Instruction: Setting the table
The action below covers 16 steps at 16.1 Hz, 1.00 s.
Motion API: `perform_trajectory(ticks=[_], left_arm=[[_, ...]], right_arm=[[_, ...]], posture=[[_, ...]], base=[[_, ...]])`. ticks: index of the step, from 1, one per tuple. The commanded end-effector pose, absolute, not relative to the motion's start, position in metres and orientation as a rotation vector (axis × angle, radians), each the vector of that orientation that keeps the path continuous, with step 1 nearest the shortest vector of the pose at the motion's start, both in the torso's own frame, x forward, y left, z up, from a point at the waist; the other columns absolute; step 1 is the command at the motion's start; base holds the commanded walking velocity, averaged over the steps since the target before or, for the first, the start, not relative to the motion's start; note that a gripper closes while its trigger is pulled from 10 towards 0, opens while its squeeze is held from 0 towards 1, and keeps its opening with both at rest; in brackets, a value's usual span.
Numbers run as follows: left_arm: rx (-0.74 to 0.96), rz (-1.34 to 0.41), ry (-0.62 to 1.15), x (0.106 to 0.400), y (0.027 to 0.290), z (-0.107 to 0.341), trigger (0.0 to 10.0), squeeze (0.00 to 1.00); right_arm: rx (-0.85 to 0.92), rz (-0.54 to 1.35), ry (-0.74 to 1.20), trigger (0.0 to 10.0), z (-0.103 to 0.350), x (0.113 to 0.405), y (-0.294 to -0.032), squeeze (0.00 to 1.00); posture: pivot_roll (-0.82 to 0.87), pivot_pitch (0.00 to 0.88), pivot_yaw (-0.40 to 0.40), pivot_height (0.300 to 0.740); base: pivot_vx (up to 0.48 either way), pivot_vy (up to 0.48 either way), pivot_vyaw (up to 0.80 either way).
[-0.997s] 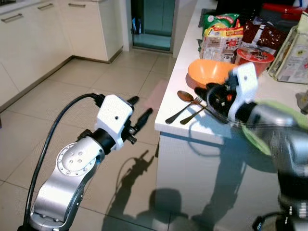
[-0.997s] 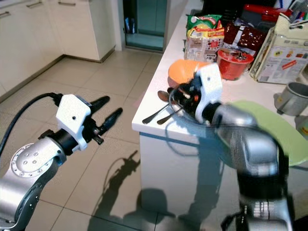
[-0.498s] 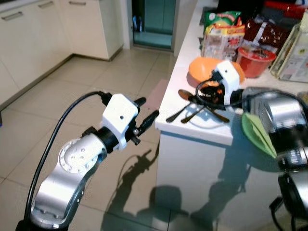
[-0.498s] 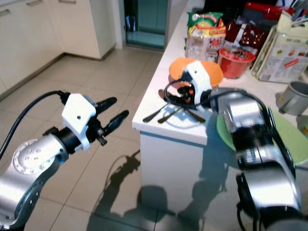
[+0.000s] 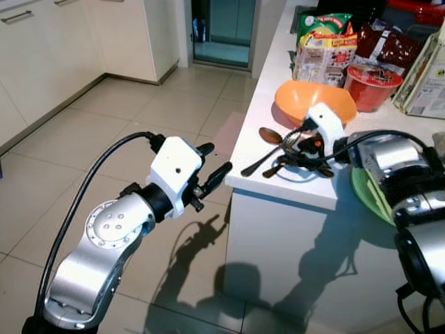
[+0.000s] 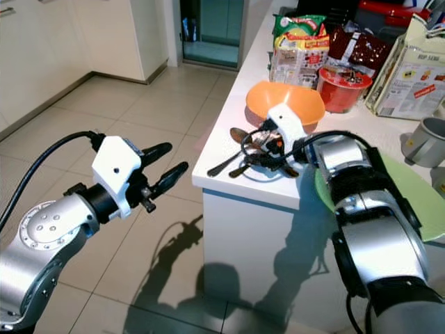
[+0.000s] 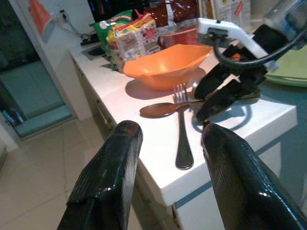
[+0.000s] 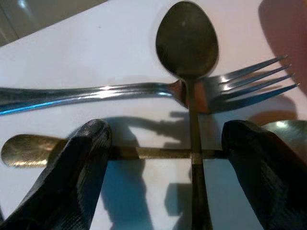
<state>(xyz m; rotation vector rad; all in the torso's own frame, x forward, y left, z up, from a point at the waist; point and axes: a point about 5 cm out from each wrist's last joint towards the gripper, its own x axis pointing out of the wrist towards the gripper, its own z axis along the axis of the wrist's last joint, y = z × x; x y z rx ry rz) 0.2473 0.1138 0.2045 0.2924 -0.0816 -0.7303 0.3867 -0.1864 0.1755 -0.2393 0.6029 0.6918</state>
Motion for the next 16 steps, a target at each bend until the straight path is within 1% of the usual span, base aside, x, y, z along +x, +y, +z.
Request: perform_trajectory(ticks=[1,8,9,10,11,12,16], left_arm=[[0.295,-0.754,-0.085,0.247,0.11,0.207,10.0,0.0],[0.279,-0.779,-0.111,0.257,0.098,0.216,10.0,0.0],[0.278,-0.794,-0.116,0.258,0.096,0.219,10.0,0.0],[0.281,-0.802,-0.12,0.259,0.096,0.221,10.0,0.0],[0.282,-0.804,-0.122,0.259,0.096,0.222,10.0,0.0],[0.282,-0.805,-0.122,0.26,0.096,0.222,10.0,0.0],[0.285,-0.815,-0.116,0.26,0.096,0.223,10.0,0.0]], right_arm=[[-0.26,0.671,0.57,10.0,0.184,0.392,-0.185,0.0],[-0.302,0.641,0.632,10.0,0.187,0.396,-0.182,0.0],[-0.31,0.63,0.652,4.1,0.186,0.396,-0.183,0.0],[-0.317,0.626,0.67,2.2,0.185,0.395,-0.183,0.0],[-0.316,0.627,0.68,0.2,0.185,0.395,-0.184,0.0],[-0.317,0.627,0.687,0.0,0.185,0.395,-0.185,0.0],[-0.273,0.63,0.71,0.0,0.182,0.393,-0.186,0.0]], posture=[[-0.02,0.0,-0.009,0.74],[-0.02,0.012,-0.028,0.74],[-0.02,0.015,-0.025,0.74],[-0.02,0.016,-0.025,0.74],[-0.02,0.016,-0.026,0.74],[-0.02,0.017,-0.025,0.74],[-0.01,0.02,-0.017,0.74]], base=[[0.0,0.0,0.0],[0.0,0.0,0.0],[0.0,0.0,0.0],[0.0,0.0,0.0],[0.0,0.0,0.0],[0.0,0.0,0.0],[0.0,0.0,0.0]])
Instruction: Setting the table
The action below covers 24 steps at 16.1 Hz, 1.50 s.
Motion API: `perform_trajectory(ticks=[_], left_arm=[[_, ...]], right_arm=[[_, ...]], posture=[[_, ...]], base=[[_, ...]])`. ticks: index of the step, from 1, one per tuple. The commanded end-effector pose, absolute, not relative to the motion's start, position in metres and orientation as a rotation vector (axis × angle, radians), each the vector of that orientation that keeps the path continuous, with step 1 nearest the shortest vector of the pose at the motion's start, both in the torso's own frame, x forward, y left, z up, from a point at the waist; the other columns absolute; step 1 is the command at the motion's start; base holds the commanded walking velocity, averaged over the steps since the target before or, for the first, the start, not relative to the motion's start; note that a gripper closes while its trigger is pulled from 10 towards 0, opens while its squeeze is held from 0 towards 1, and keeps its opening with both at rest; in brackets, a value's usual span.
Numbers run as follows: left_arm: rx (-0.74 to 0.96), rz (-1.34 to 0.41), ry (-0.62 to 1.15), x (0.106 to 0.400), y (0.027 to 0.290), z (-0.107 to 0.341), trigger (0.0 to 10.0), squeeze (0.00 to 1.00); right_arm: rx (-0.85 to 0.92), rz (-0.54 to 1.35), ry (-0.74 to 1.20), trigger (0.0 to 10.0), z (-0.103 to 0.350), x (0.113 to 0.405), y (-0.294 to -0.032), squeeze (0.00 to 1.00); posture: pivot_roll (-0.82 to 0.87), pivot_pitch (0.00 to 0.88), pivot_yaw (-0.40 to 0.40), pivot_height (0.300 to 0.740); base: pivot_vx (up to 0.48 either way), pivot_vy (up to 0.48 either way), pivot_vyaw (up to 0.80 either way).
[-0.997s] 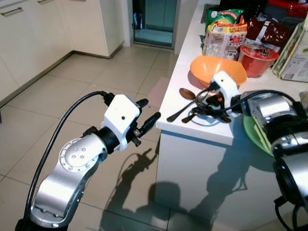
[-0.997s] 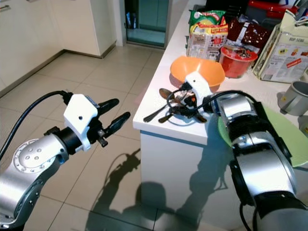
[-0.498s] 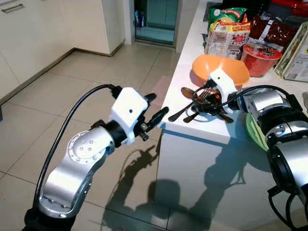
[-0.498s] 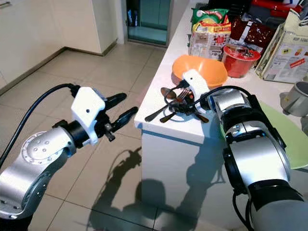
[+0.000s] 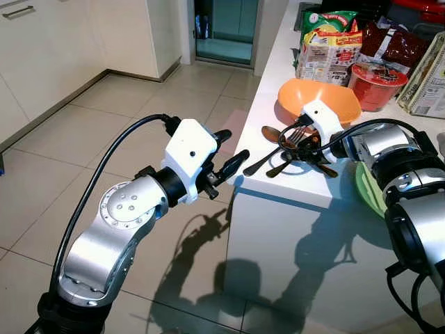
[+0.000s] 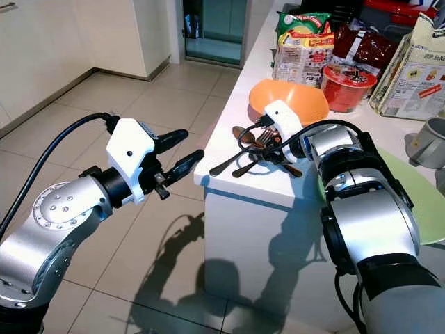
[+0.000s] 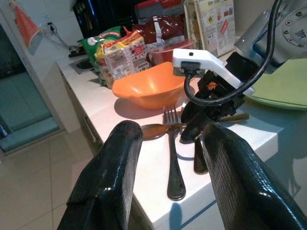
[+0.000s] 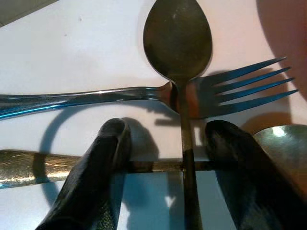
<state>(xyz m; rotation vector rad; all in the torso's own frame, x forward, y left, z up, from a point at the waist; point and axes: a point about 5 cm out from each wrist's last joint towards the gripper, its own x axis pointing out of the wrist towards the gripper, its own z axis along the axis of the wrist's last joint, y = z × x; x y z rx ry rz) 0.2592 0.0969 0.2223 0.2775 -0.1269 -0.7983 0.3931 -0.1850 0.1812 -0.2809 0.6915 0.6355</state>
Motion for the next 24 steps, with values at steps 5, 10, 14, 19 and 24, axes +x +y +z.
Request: perform_trajectory(ticks=[5,10,14,19,24], left_arm=[[0.286,-0.845,-0.11,0.256,0.093,0.222,10.0,0.0],[0.283,-0.861,-0.105,0.254,0.092,0.222,10.0,0.0],[0.284,-0.861,-0.105,0.254,0.094,0.222,10.0,0.0],[0.291,-0.853,-0.11,0.257,0.096,0.223,10.0,0.0],[0.286,-0.853,-0.114,0.257,0.095,0.224,10.0,0.0]], right_arm=[[-0.221,0.63,0.722,0.0,0.177,0.391,-0.186,0.0],[-0.236,0.622,0.73,0.0,0.175,0.39,-0.188,0.0],[-0.263,0.613,0.728,0.0,0.174,0.391,-0.189,0.0],[-0.254,0.641,0.662,0.0,0.186,0.395,-0.183,0.0],[-0.21,0.713,0.582,0.0,0.215,0.4,-0.178,0.0]], posture=[[-0.01,0.012,-0.016,0.74],[-0.01,0.002,-0.019,0.74],[-0.01,0.0,-0.019,0.74],[0.0,0.0,-0.018,0.74],[-0.01,0.0,-0.016,0.74]], base=[[0.0,0.0,0.0],[0.0,0.0,0.0],[0.0,0.0,0.0],[0.0,0.0,0.0],[0.0,0.0,0.0]])
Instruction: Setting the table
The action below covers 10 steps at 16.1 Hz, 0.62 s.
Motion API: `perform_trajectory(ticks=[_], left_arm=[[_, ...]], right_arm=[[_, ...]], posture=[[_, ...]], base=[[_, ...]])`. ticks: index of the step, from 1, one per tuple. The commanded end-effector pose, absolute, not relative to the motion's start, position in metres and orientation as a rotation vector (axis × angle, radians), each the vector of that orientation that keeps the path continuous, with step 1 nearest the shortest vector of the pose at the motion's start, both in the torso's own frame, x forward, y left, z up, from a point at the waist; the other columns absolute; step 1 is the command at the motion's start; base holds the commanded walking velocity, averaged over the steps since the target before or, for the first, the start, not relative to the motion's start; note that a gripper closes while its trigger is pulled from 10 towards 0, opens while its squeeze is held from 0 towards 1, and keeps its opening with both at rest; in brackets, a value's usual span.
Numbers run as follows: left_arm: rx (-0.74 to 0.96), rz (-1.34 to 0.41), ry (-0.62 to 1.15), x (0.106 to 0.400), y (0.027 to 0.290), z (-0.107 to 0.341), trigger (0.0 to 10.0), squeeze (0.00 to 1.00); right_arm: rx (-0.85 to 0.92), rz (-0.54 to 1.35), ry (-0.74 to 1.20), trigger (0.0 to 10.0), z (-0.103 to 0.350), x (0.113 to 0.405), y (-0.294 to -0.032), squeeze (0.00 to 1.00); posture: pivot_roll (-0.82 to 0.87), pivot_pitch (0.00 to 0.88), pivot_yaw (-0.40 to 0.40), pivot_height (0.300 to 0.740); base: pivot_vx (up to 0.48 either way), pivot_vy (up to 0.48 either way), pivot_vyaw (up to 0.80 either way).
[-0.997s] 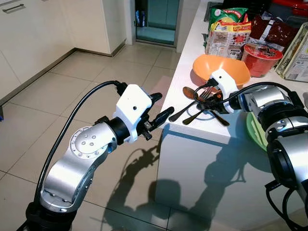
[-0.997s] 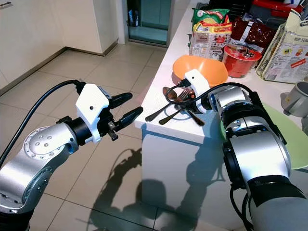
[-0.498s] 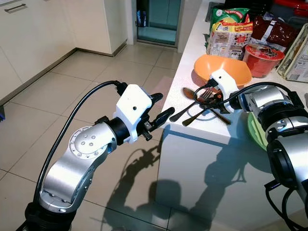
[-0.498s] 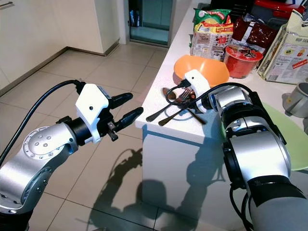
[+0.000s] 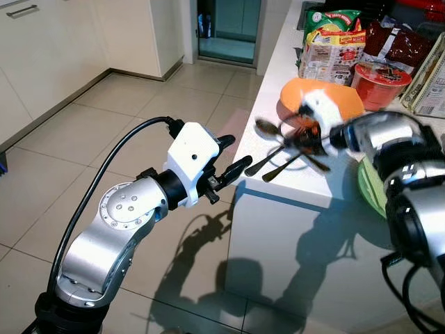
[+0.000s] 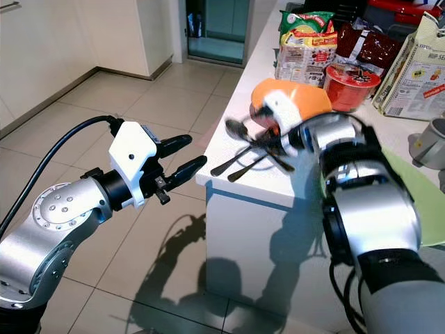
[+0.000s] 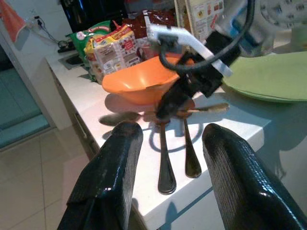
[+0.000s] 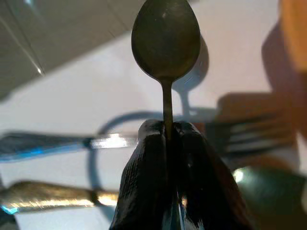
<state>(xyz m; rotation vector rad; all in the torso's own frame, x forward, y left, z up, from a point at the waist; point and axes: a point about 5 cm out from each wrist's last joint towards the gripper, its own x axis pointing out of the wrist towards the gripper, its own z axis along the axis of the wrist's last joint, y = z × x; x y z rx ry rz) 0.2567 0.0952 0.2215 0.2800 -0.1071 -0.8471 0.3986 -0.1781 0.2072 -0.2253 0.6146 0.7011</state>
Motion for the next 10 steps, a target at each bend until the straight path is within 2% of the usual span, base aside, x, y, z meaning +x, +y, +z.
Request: perform_trajectory(ticks=[1,5,7,8,10], left_arm=[[0.285,-0.853,-0.115,0.258,0.095,0.224,10.0,0.0],[0.263,-0.834,-0.128,0.258,0.096,0.226,10.0,0.0],[0.232,-0.594,-0.14,0.27,0.11,0.224,10.0,0.0],[0.229,-0.563,-0.148,0.27,0.114,0.224,10.0,0.0],[0.222,-0.486,-0.176,0.267,0.124,0.224,10.0,0.0]], right_arm=[[-0.206,0.724,0.565,0.0,0.222,0.401,-0.178,0.0],[-0.193,0.764,0.493,0.0,0.241,0.403,-0.177,0.0],[-0.02,0.812,0.292,0.0,0.273,0.404,-0.168,0.0],[0.02,0.827,0.256,0.0,0.279,0.401,-0.165,0.0],[0.135,0.84,0.126,0.0,0.288,0.376,-0.156,0.0]], posture=[[-0.01,0.0,-0.015,0.74],[-0.01,0.0,-0.025,0.74],[-0.02,0.0,-0.023,0.74],[-0.01,0.0,-0.014,0.74],[-0.01,0.0,-0.01,0.74]], base=[[0.0,0.0,0.0],[0.0,0.0,0.0],[0.0,0.0,0.0],[0.0,0.0,0.0],[0.0,0.0,0.0]])
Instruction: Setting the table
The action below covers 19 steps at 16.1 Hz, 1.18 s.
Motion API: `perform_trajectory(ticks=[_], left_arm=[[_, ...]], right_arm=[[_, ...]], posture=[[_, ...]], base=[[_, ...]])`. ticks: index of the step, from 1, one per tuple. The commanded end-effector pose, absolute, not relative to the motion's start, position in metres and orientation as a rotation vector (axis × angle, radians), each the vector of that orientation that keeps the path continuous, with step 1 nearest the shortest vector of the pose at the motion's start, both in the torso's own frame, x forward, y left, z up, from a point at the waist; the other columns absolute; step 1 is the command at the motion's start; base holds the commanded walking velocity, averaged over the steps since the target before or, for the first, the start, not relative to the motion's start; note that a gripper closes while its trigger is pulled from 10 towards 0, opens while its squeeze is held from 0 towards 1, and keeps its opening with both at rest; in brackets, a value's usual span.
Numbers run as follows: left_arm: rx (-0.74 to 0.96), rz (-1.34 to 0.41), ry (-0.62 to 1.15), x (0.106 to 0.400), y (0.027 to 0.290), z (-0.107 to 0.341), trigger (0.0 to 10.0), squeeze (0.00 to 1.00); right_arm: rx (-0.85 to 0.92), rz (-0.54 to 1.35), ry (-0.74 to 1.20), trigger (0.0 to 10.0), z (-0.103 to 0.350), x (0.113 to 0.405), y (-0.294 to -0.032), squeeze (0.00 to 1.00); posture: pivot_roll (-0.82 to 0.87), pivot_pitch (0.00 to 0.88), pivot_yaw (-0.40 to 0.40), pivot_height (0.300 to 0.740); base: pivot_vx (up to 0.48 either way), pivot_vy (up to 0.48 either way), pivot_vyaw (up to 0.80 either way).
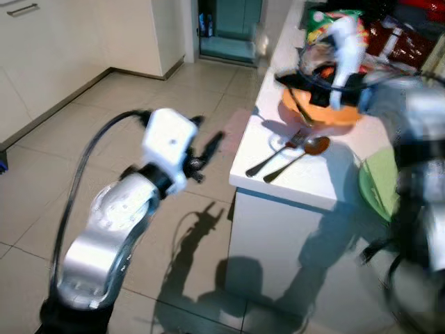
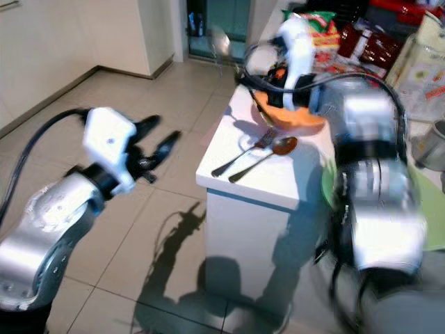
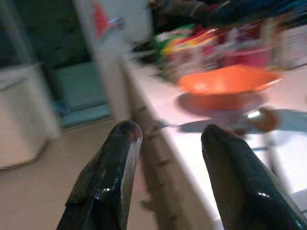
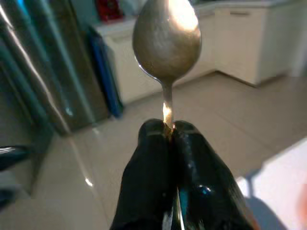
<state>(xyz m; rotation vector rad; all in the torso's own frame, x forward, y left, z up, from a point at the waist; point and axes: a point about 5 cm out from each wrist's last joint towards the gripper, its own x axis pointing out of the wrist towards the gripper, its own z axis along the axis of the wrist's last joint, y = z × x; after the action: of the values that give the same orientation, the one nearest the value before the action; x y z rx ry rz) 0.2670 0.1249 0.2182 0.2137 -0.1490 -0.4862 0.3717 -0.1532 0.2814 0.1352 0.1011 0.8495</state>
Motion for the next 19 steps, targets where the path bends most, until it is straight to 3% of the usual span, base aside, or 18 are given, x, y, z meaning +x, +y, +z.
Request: perform_trajectory(ticks=[1,2,3,8,13,19], left_arm=[[0.212,-0.449,-0.175,0.263,0.129,0.221,10.0,0.0],[0.21,-0.444,-0.163,0.26,0.13,0.218,10.0,0.0],[0.203,-0.442,-0.142,0.255,0.131,0.212,10.0,0.0],[0.17,-0.444,-0.146,0.247,0.123,0.203,10.0,0.0],[0.158,-0.37,-0.164,0.251,0.124,0.205,10.0,0.0],[0.157,-0.321,-0.157,0.251,0.134,0.203,10.0,0.0]], right_arm=[[0.204,0.798,0.031,0.2,0.287,0.352,-0.154,0.0],[0.216,0.74,-0.046,9.9,0.28,0.336,-0.152,0.0],[0.249,0.637,-0.142,10.0,0.266,0.309,-0.151,0.0],[0.255,0.393,-0.309,10.0,0.255,0.239,-0.151,0.0],[0.21,0.324,-0.274,10.0,0.234,0.229,-0.15,0.0],[0.198,0.342,-0.27,10.0,0.228,0.221,-0.143,0.0]], posture=[[-0.02,0.0,-0.001,0.74],[-0.02,0.0,0.0,0.74],[-0.03,0.0,0.006,0.74],[-0.05,0.0,0.025,0.74],[-0.03,0.0,-0.007,0.74],[-0.05,0.0,-0.025,0.74]], base=[[0.0,0.0,0.0],[0.0,0.0,0.0],[0.0,0.0,0.0],[0.0,-0.069,0.0],[0.0,-0.472,0.0],[0.0,-0.475,-0.51]])
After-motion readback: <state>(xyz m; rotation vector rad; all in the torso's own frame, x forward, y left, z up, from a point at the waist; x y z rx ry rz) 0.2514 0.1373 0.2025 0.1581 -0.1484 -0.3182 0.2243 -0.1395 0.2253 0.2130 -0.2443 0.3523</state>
